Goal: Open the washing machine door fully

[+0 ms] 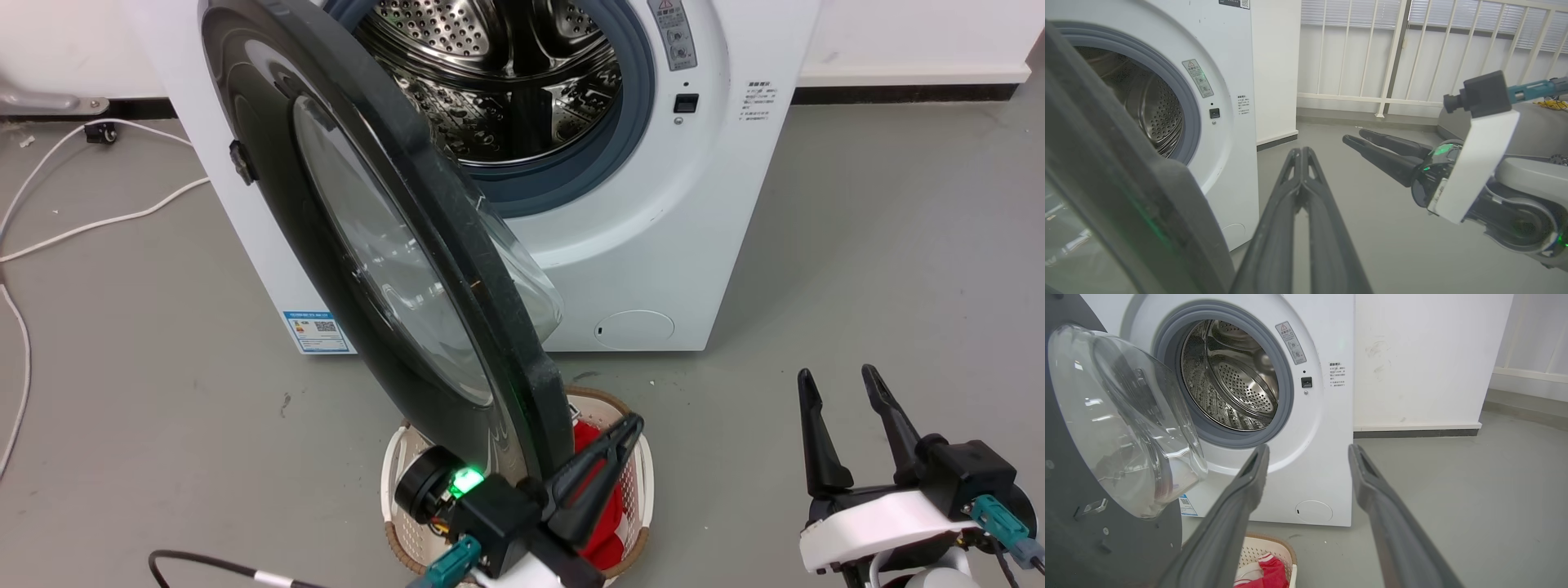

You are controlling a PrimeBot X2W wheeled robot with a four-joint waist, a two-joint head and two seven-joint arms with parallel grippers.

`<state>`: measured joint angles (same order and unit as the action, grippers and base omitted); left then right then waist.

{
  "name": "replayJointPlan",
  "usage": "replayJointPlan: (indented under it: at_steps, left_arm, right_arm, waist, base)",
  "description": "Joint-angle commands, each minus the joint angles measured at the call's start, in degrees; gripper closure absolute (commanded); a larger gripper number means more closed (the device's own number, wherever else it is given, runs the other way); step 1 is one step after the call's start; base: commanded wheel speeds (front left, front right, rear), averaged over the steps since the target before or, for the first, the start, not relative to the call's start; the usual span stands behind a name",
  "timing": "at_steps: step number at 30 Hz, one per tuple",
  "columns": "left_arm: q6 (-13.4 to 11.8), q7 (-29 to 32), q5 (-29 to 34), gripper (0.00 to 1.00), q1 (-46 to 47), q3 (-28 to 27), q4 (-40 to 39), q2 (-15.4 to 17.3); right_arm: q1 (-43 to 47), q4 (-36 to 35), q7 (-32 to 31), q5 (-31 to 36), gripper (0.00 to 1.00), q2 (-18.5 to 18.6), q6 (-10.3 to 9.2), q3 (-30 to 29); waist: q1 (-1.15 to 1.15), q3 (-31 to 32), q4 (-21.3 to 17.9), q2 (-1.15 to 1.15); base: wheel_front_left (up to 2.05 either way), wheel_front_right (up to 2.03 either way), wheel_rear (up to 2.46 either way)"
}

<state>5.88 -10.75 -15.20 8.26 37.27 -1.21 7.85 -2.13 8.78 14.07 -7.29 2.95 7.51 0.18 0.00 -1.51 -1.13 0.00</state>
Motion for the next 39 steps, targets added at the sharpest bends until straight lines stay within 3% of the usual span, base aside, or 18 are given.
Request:
replayJointPlan:
  at_steps: [1,9,26,39]
  left_arm:
    - [-0.4,-0.5,-0.1,1.00,1.0,-0.3,0.7,-0.5]
    - [-1.0,-2.5,-0.8,1.00,4.2,-1.5,5.8,-1.9]
    - [-3.5,-3.9,-2.1,1.00,4.0,-4.4,11.5,-1.5]
    - [-8.4,-3.2,-1.7,1.00,-2.0,-6.1,7.7,1.4]
  right_arm:
    - [-0.6,0.1,-0.1,-0.2,0.00,-0.1,-0.04,0.1]
    - [-0.8,1.0,-0.1,-1.1,0.00,-0.1,-0.04,0.5]
    - [-0.8,2.3,-0.6,-2.4,0.00,-0.1,-0.03,0.9]
    - [1.0,2.7,-1.1,-2.7,0.00,-0.2,-0.03,0.8]
  waist:
    - [0.00,-0.1,-0.1,0.00]
    - [0.00,-0.2,-0.9,0.00]
    - [0.00,0.0,-0.4,0.00]
    - [0.00,1.1,1.0,0.00]
  base:
    - [0.00,0.00,0.00]
    - [0.00,0.00,0.00]
    - [0.00,0.00,0.00]
    - [0.00,0.00,0.00]
